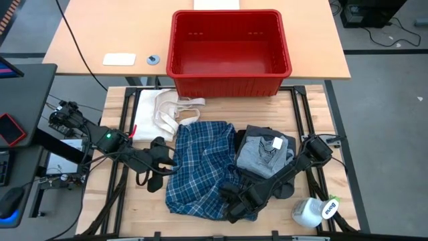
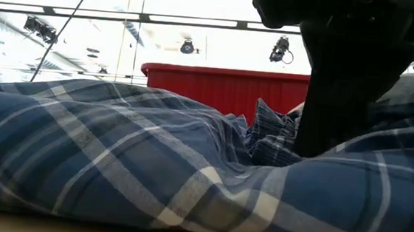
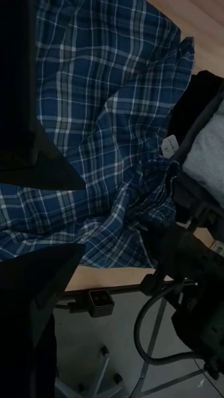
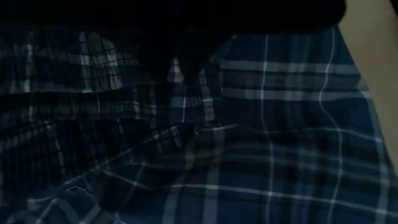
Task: Fold Laundry from Bin
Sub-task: Fold the blue checkered pants
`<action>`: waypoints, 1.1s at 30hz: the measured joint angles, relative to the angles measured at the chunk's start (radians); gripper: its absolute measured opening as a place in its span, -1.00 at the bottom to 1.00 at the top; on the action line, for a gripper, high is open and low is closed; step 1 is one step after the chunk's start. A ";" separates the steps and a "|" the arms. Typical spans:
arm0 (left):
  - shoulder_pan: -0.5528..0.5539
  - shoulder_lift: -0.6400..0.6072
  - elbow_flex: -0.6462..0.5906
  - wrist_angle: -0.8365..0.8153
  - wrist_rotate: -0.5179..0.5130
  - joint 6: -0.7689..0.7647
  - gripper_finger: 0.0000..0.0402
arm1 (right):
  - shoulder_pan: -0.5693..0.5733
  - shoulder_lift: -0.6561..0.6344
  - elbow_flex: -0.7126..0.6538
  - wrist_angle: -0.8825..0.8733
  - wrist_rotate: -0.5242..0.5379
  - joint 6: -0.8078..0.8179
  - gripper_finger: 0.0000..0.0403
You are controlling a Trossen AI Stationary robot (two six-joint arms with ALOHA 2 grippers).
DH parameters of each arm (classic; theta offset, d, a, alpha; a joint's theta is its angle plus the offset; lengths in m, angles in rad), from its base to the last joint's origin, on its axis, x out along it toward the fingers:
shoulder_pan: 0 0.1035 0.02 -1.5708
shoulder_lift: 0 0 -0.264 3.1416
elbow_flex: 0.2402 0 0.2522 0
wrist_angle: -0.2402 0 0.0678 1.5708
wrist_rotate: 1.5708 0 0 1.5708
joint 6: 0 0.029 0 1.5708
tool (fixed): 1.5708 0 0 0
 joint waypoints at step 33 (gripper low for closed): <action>-0.158 0.130 0.000 0.047 -0.001 -0.036 -0.24 | 0.140 -0.203 0.087 0.265 -0.528 -0.141 -0.92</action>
